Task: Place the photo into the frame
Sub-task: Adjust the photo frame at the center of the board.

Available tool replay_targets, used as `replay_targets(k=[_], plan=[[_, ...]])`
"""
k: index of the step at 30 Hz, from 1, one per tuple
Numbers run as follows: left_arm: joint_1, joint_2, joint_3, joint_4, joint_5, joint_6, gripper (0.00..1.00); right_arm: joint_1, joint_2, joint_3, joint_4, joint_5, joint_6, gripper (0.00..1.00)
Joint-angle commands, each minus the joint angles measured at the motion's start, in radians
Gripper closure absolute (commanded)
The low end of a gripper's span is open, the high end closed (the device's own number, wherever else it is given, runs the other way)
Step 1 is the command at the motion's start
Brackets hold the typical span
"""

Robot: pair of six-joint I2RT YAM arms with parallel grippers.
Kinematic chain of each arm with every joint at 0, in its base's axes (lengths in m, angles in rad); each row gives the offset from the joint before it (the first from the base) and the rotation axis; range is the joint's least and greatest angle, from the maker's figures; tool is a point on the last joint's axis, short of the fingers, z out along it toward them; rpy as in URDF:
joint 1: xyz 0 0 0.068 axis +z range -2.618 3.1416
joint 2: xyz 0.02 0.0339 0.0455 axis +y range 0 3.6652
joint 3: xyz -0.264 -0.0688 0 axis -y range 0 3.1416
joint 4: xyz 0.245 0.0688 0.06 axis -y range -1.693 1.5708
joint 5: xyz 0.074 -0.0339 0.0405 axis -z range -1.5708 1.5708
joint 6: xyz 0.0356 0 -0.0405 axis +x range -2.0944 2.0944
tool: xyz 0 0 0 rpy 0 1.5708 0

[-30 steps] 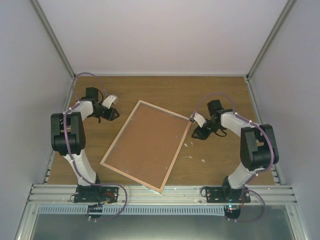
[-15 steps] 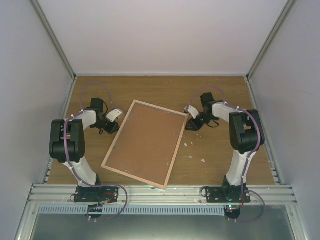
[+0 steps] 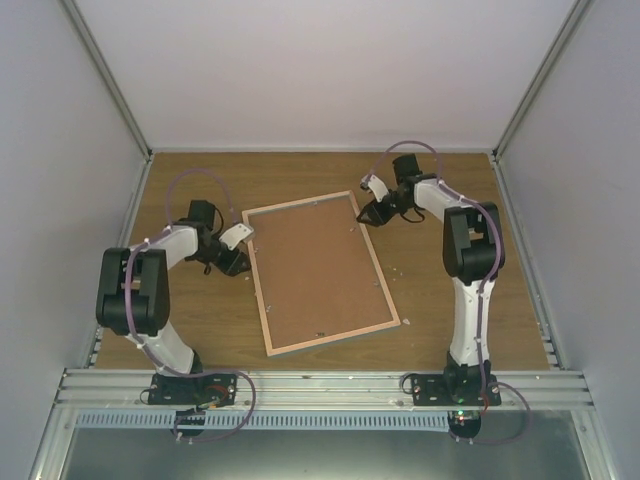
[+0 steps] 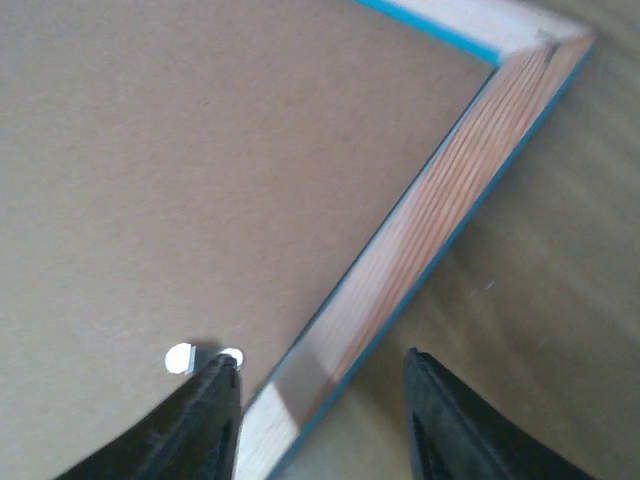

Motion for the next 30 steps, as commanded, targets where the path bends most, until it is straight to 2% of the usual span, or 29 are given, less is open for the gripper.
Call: replay_targets(k=[1,5,7,10,11,12,15,16,17,19,21,23,25,27,30], plan=[[-0.027,-0.108,-0.001,-0.054,0.061,0.074,0.42,-0.026,-0.096,-0.092,-0.003,-0.057,0.015,0.5],[-0.064,-0.181,-0.007,-0.134,0.082,0.139,0.31,-0.053,-0.197,-0.193,0.011,-0.038,0.016,0.4],[-0.078,-0.241,-0.034,-0.176,0.116,0.226,0.26,-0.062,-0.232,-0.22,0.004,-0.038,0.01,0.39],[-0.091,-0.304,-0.051,-0.351,0.213,0.521,0.23,-0.075,-0.265,-0.25,-0.008,-0.046,-0.004,0.38],[-0.093,-0.312,-0.05,-0.406,0.227,0.628,0.17,-0.078,-0.266,-0.254,-0.013,-0.053,-0.008,0.38],[-0.094,-0.321,-0.049,-0.458,0.235,0.749,0.12,-0.081,-0.266,-0.256,-0.021,-0.06,-0.012,0.37],[-0.121,-0.364,-0.039,-0.552,0.193,1.043,0.09,-0.082,-0.267,-0.255,-0.03,-0.058,-0.011,0.37],[-0.153,-0.373,-0.033,-0.537,0.159,1.04,0.09,-0.081,-0.268,-0.256,-0.028,-0.053,-0.005,0.37],[-0.197,-0.373,-0.028,-0.471,0.104,0.972,0.1,-0.084,-0.272,-0.258,-0.026,-0.05,0.002,0.37],[-0.266,-0.357,-0.022,-0.308,-0.017,0.749,0.16,-0.084,-0.282,-0.276,-0.01,-0.044,0.019,0.37],[-0.274,-0.337,0.01,-0.217,-0.101,0.486,0.17,-0.083,-0.291,-0.306,-0.004,-0.024,0.027,0.37],[-0.273,-0.302,0.055,-0.254,-0.142,0.26,0.23,-0.084,-0.299,-0.327,-0.015,-0.016,0.026,0.37],[-0.269,-0.291,0.069,-0.332,-0.125,0.135,0.23,-0.083,-0.303,-0.349,-0.03,-0.03,0.027,0.38],[-0.27,-0.321,0.043,-0.37,-0.11,0.039,0.22,-0.082,-0.308,-0.368,-0.054,-0.047,0.026,0.38],[-0.288,-0.36,-0.04,-0.404,-0.1,0.0,0.22,-0.082,-0.335,-0.41,-0.061,-0.026,0.001,0.39]])
